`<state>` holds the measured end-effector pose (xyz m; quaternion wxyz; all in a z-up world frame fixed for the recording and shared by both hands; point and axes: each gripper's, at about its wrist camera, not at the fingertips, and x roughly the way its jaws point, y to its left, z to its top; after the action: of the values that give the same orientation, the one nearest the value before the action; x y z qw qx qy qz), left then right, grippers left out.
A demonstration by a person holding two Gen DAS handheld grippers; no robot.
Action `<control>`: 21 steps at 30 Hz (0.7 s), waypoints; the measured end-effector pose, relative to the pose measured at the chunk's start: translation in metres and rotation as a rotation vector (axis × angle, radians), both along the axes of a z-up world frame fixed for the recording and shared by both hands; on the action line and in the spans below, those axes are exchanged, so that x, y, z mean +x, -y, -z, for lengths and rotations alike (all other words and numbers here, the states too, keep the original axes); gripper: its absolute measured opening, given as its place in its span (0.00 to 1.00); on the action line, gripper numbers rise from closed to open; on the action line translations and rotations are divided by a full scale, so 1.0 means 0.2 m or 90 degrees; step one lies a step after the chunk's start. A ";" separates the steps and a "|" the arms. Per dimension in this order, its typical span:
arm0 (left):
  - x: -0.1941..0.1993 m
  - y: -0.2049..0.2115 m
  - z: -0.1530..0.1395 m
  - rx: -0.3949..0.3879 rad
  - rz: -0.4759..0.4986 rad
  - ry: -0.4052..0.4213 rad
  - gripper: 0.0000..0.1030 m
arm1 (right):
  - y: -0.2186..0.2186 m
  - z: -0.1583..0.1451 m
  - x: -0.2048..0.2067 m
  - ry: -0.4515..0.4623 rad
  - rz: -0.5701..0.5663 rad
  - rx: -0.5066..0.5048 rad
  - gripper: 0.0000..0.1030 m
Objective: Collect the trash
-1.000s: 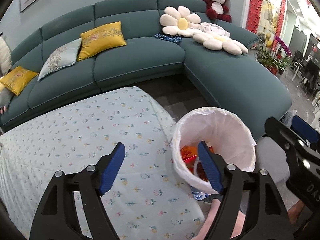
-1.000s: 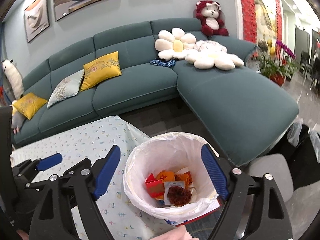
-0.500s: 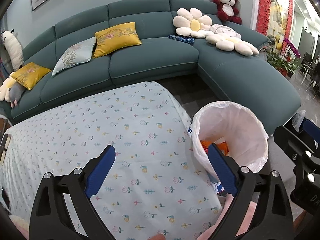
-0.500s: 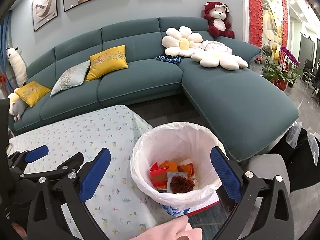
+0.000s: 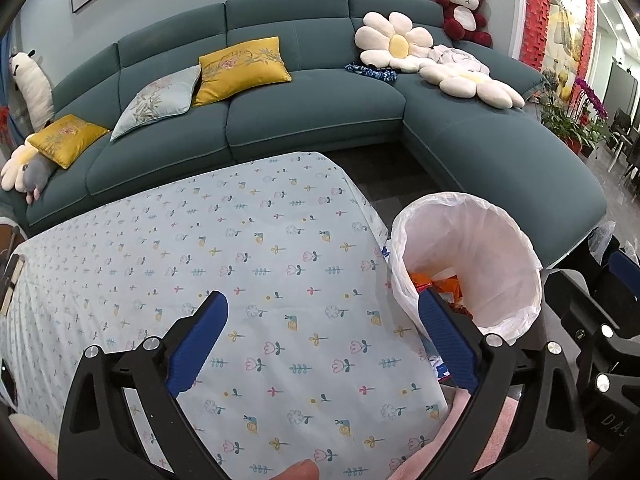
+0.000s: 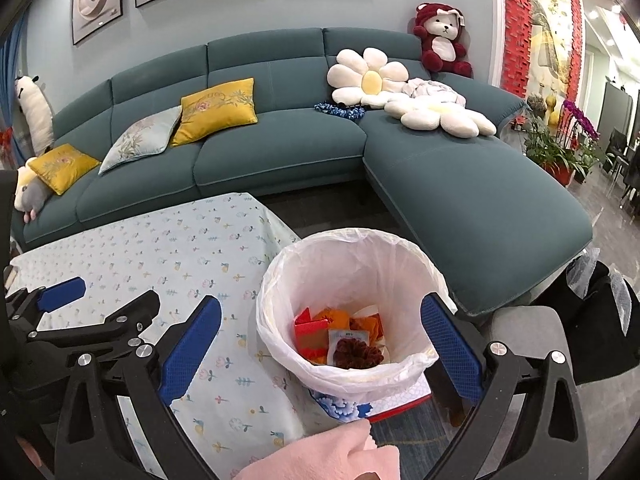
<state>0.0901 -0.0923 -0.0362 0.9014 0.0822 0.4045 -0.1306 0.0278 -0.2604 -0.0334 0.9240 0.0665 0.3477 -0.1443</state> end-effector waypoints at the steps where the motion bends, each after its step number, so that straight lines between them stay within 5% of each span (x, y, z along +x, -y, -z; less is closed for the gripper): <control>1: 0.00 0.00 0.01 0.004 -0.001 0.000 0.89 | 0.00 0.00 0.00 -0.001 0.000 0.000 0.93; 21: -0.03 0.02 0.05 0.027 -0.012 -0.003 0.89 | 0.02 0.07 -0.03 -0.013 0.014 0.005 0.93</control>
<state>0.0842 -0.0964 -0.0454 0.8997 0.0969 0.4101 -0.1138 0.0226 -0.2646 -0.0467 0.9185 0.0725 0.3573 -0.1534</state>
